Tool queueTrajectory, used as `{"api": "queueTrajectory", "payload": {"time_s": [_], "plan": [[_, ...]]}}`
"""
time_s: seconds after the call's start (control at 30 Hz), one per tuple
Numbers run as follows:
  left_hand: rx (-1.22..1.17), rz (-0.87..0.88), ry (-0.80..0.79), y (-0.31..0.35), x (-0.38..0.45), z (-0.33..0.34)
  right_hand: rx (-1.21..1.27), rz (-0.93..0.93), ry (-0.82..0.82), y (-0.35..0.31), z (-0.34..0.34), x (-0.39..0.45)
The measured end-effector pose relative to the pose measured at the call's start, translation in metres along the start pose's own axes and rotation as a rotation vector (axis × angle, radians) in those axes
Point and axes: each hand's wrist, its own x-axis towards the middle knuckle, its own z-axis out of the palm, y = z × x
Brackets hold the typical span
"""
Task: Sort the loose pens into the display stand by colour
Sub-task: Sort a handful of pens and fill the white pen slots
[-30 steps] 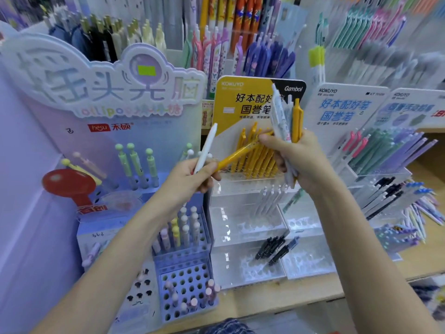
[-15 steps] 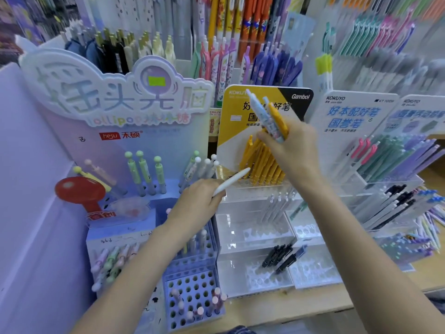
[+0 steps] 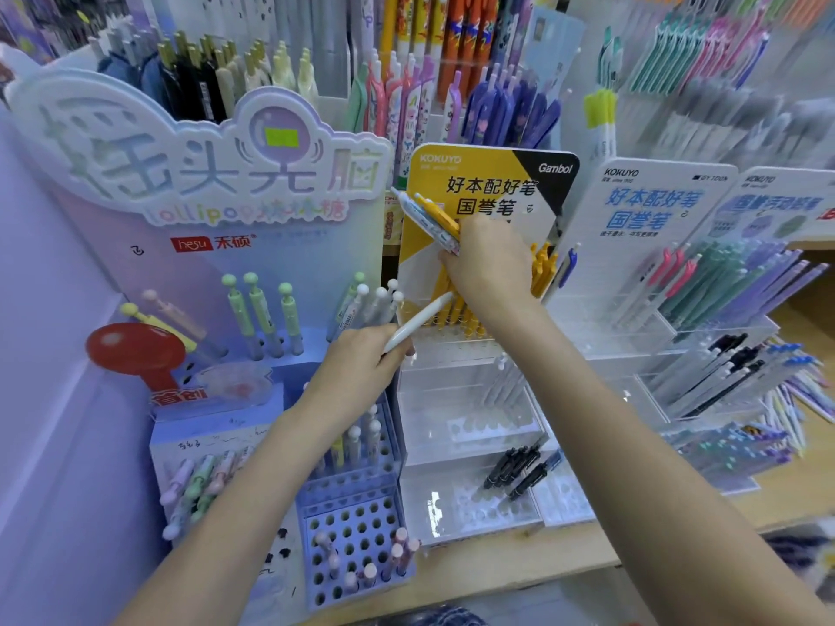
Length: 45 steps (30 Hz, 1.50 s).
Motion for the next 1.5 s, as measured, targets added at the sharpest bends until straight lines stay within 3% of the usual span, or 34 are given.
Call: {"api": "queueTrajectory", "payload": {"time_s": [0.2, 0.33, 0.4, 0.47, 0.57, 0.77, 0.97, 1.07, 1.17, 1.23, 1.33, 1.5], "plan": [[-0.012, -0.027, -0.024, 0.001, -0.002, -0.002, 0.096, -0.011, -0.038, 0.002, 0.013, -0.001], [-0.137, -0.074, -0.023, 0.000, -0.002, -0.004, 0.449, -0.079, -0.033, 0.017, -0.005, -0.019], [-0.299, -0.095, 0.089, 0.005, -0.003, -0.007, 0.554, -0.076, -0.155, 0.027, -0.017, -0.035], [-0.509, -0.102, 0.248, 0.017, -0.002, -0.014, 0.489, -0.074, -0.283, 0.036, -0.018, -0.047], [-0.671, -0.059, 0.343, 0.038, 0.005, -0.024, 0.236, -0.138, -0.242, 0.037, -0.012, -0.055], [-0.580, -0.002, 0.231, 0.051, 0.015, -0.021, -0.030, -0.229, -0.106, 0.032, -0.013, -0.060], [-0.643, -0.021, 0.125, 0.059, 0.014, -0.035, -0.068, -0.258, -0.122, 0.038, -0.018, -0.062], [-0.661, -0.040, 0.126, 0.053, 0.015, -0.057, -0.050, -0.180, -0.183, 0.055, -0.020, -0.059], [-0.627, -0.043, 0.200, 0.034, 0.016, -0.082, 0.093, 0.017, -0.168, 0.079, -0.026, -0.054], [-0.567, -0.037, 0.194, 0.029, 0.019, -0.087, 0.388, 0.083, -0.128, 0.080, -0.035, -0.051], [-0.484, -0.017, 0.139, 0.040, 0.026, -0.073, 0.692, -0.019, -0.215, 0.049, -0.047, -0.051], [-0.428, 0.020, 0.207, 0.054, 0.034, -0.055, 0.594, -0.219, -0.136, 0.018, -0.040, -0.041]]}}
